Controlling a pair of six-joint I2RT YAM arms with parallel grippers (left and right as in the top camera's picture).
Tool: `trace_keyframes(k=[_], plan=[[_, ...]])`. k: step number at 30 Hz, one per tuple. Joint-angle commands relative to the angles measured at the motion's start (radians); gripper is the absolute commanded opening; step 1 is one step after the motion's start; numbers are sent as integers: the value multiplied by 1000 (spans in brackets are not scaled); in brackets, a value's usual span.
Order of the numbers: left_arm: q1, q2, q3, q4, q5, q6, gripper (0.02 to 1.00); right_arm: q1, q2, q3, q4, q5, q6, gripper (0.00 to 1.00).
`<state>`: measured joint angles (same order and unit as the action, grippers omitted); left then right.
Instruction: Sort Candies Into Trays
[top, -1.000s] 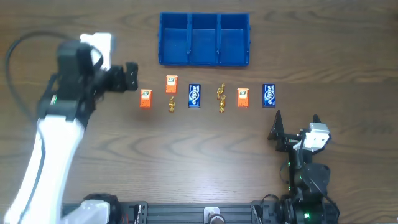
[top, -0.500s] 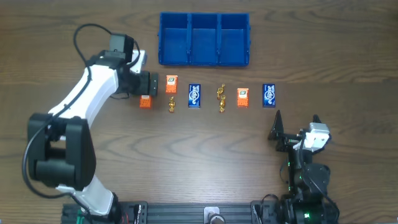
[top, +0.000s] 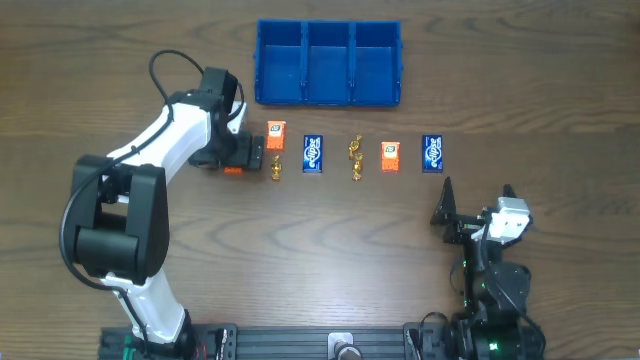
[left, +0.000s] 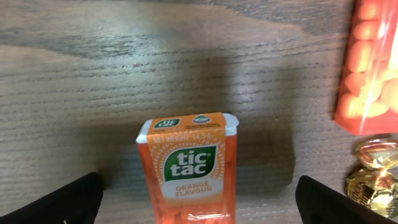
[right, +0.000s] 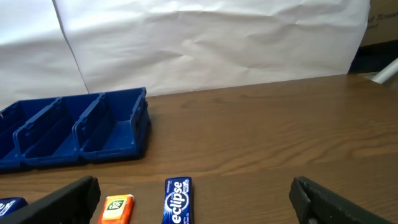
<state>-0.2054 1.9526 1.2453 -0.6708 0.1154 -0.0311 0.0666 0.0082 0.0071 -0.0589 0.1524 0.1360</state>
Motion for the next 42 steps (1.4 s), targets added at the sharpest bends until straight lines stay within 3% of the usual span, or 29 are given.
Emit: trace_keyframes(k=[1,11,15,19,22,29,32,42], plan=[[2,17,15,-5,-46,-24,998,-5,-6,1,-6,3,-11,998],[1,24,15,3,-57,-44,943,-5,-6,1,-6,3,-11,998],[1,29,15,6,-57,-44,844,-5,-6,1,-6,3,-11,998],[-4,45,15,10,-72,-56,814,-5,-6,1,-6,3,-11,998],[-10,45,15,24,-74,-60,720,-5,-6,1,-6,3,-11,998],[-11,45,15,23,-74,-64,305,-5,-6,1,-6,3,-11,998],[-11,44,16,24,-74,-82,187,-5,-6,1,-6,3,-11,998],[-49,-21,185,-52,-98,-176,161,-5,-6,1,-6,3,-11,998]])
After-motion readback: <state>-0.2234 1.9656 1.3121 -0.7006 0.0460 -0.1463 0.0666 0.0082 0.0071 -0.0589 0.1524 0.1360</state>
